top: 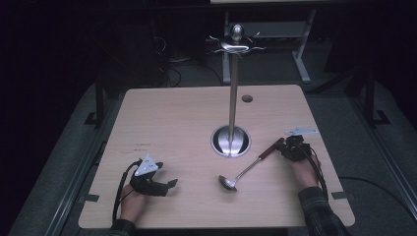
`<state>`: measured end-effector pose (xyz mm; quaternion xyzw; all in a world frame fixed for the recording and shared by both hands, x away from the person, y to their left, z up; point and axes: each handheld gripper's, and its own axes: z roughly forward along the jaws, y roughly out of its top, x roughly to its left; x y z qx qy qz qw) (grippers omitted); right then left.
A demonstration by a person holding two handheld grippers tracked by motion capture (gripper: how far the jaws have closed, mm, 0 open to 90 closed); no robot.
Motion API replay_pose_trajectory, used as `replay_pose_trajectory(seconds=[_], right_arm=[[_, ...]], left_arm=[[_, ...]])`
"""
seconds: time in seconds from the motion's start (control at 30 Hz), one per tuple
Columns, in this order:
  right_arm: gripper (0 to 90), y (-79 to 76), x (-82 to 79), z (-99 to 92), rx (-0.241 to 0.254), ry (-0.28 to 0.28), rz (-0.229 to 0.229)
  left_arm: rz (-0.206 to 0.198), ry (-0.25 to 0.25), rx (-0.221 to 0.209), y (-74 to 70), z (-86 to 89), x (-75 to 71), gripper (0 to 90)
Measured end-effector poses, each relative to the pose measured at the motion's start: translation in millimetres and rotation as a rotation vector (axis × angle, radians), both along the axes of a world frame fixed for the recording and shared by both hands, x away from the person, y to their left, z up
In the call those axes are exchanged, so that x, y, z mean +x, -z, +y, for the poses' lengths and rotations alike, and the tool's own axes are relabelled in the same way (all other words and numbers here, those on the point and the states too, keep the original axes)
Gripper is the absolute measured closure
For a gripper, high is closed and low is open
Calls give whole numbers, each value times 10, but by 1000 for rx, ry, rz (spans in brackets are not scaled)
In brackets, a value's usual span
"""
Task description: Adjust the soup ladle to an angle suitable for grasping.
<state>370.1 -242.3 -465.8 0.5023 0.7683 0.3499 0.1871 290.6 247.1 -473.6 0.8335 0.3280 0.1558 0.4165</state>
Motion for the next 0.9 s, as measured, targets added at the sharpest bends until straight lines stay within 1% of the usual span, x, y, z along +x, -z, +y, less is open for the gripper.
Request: replay_pose_trajectory(seconds=[0.03, 0.07, 0.27, 0.33, 0.5, 0.57, 0.7, 0.73, 0.77, 0.8, 0.83, 0.87, 0.9], right_arm=[[899, -8, 43, 21, 5, -2, -4], [899, -8, 43, 21, 5, -2, -4], [900, -3, 207, 112, 34, 3, 3], [900, 5, 256, 132, 46, 1, -6], [900, 7, 345, 220, 38, -15, 1], [900, 12, 360, 241, 31, -22, -7], [900, -28, 292, 252, 24, -35, 0], [899, -72, 213, 274, 17, -50, 5], [899, -72, 213, 274, 17, -50, 5], [899, -101, 159, 292, 6, -65, 3], [899, -139, 63, 323, 10, -86, -6], [899, -139, 63, 323, 10, -86, -6], [899, -155, 12, 344, 18, -96, -1]], left_arm=[[-2, 1, 1, 0, 0, 1, 140], [-3, 3, 4, -1, 2, 3, 140], [-4, 4, 2, 0, 3, 2, 140], [-4, 2, 0, 0, 4, 3, 140], [-3, 2, -2, -1, 6, 4, 140], [-2, 2, -3, -1, 6, 4, 140], [-5, 3, -8, 1, 9, 5, 140], [-4, 2, -10, 0, 9, 4, 140], [-3, 2, -10, 0, 9, 4, 140], [-5, 2, -10, 1, 9, 4, 140], [-7, 3, -7, 0, 9, 5, 140], [-3, -2, -9, 1, 4, -1, 140], [-3, -1, -9, 1, 3, -2, 140]])
